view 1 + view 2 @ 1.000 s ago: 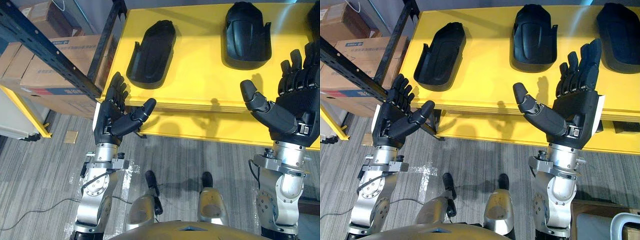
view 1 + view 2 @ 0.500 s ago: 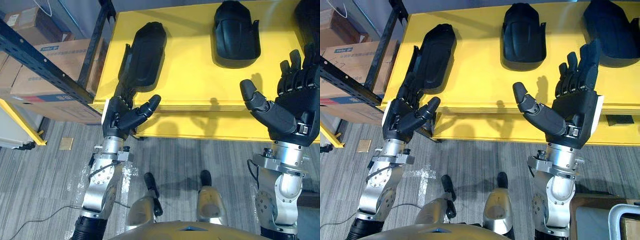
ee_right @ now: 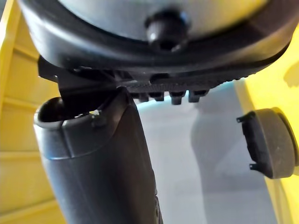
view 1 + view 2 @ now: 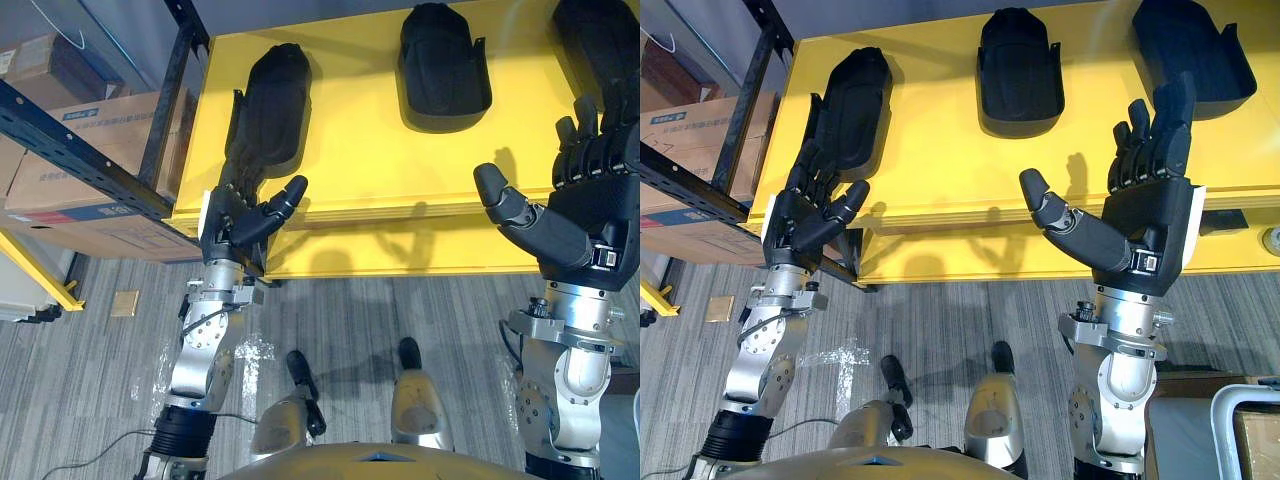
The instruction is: Walk over and take three plastic housings, then place them on the shelf
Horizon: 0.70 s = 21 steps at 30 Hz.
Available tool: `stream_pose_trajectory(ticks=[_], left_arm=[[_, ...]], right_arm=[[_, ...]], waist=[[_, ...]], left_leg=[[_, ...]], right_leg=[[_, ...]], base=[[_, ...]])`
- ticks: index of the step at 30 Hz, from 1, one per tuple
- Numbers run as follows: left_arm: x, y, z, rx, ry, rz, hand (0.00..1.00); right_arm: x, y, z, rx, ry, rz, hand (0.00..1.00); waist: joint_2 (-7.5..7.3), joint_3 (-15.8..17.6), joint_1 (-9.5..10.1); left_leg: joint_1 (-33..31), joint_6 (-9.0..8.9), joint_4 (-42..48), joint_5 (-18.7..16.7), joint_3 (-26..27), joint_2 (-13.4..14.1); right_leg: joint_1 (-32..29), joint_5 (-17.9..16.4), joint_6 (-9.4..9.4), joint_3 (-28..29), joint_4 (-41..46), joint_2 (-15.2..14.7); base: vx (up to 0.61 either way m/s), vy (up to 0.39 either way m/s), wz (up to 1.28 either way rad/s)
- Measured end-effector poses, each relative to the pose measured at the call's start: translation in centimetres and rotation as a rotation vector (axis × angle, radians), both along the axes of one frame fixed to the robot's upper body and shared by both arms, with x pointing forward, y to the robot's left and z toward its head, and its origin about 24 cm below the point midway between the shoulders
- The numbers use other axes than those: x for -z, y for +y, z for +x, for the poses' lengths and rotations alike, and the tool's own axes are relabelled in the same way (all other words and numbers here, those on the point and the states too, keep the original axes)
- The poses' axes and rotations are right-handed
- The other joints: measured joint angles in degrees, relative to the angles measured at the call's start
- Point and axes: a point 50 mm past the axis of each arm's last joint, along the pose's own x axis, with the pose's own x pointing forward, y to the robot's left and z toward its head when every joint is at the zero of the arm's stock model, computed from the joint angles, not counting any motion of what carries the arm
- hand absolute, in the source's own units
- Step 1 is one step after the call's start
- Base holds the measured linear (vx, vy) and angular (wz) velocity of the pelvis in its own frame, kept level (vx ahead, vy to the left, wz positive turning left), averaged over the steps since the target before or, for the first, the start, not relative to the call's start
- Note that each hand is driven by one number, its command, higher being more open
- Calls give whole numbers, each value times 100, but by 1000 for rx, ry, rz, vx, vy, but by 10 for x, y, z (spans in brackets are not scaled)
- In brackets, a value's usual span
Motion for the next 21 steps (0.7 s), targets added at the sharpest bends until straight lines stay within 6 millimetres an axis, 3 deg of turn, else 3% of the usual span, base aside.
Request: stream_pose_trajectory(ticks=[21], left_arm=[[-6, 14, 24, -108, -35, -59, 100]], right_arm=[[4, -5, 10, -5, 29, -31, 100]], waist=[[-43, 19, -248]], left_leg=[[40, 5, 0, -55, 284, 11]], right_leg=[[-107, 77, 19, 293, -90, 50]], base=[[13, -13, -7]])
